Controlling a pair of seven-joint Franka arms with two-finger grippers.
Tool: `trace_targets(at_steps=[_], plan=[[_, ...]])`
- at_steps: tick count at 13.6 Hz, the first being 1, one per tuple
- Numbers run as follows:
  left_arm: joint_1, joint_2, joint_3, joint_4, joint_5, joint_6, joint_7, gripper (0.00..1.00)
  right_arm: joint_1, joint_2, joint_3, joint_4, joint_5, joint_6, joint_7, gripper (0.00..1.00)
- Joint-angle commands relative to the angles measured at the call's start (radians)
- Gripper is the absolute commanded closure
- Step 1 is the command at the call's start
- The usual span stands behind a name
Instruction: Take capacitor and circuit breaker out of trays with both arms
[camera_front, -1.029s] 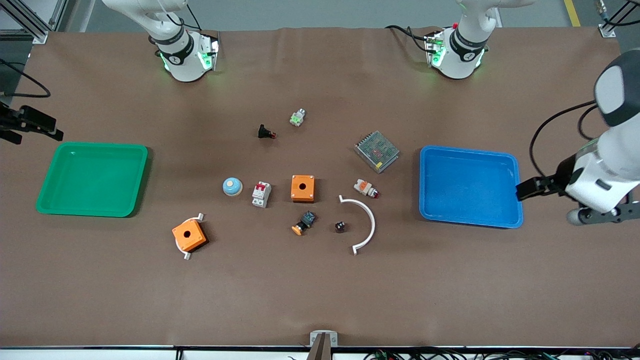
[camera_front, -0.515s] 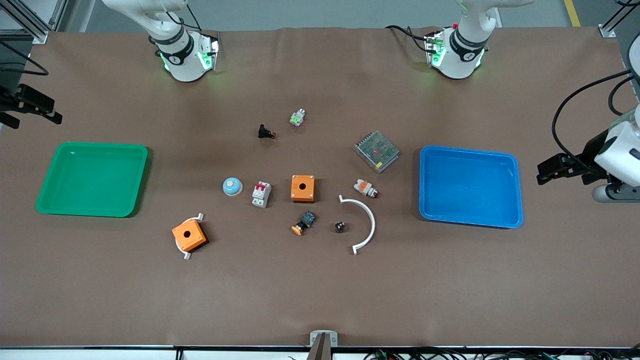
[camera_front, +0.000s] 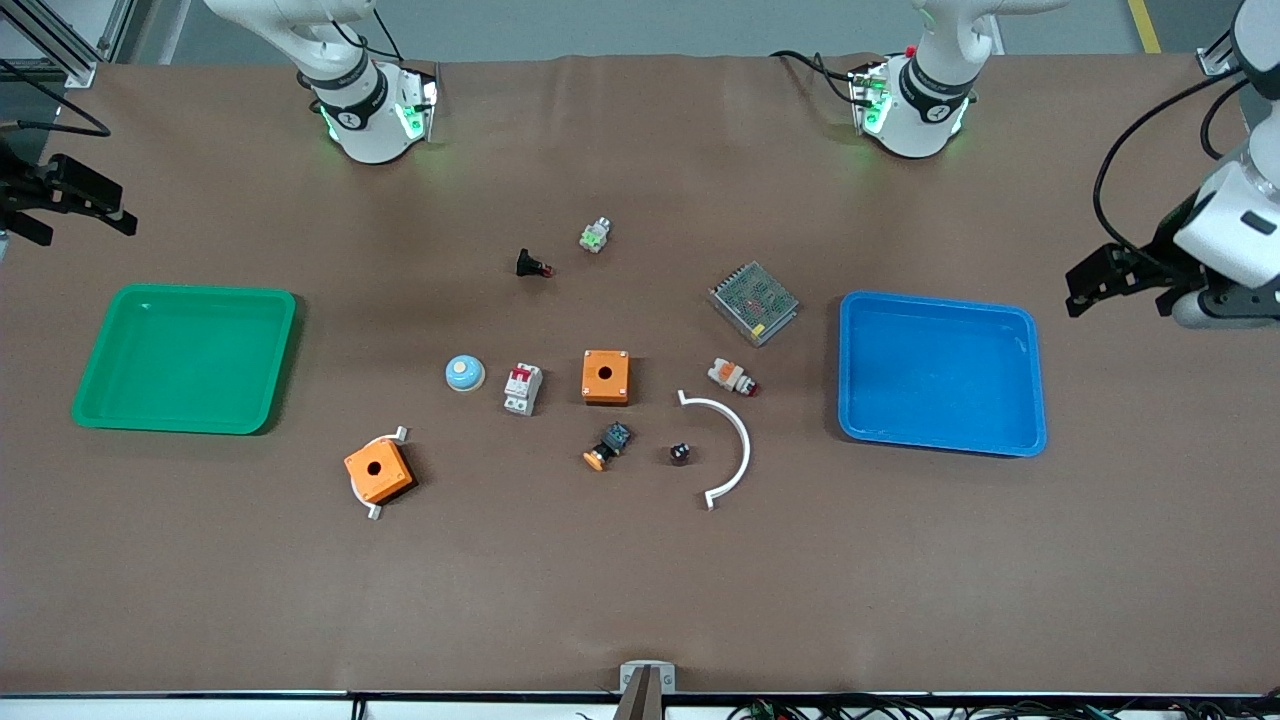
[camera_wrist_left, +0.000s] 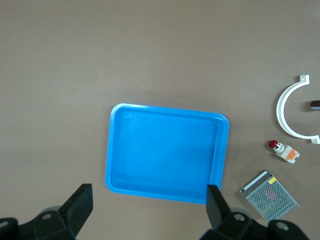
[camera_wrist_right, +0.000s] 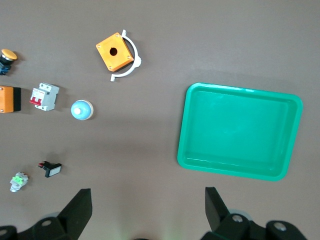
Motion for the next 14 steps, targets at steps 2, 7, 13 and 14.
trace_targets(at_steps=[2, 7, 13, 14], plan=[[0.004, -0.024, -0.004, -0.002, -0.028, 0.018, -0.008, 0.0, -0.005, -0.024, 0.011, -0.019, -0.031, 0.008, 0.002, 0.0], [0.007, -0.016, -0.002, 0.06, -0.029, -0.066, -0.008, 0.0, -0.005, -0.015, 0.012, -0.01, -0.031, 0.014, 0.003, 0.0], [0.005, -0.007, -0.002, 0.089, -0.029, -0.086, -0.006, 0.0, -0.005, -0.013, 0.012, -0.012, -0.031, 0.013, 0.005, 0.0], [0.005, -0.007, -0.002, 0.087, -0.029, -0.086, -0.006, 0.0, -0.005, -0.013, 0.011, -0.012, -0.031, 0.013, 0.005, 0.0]])
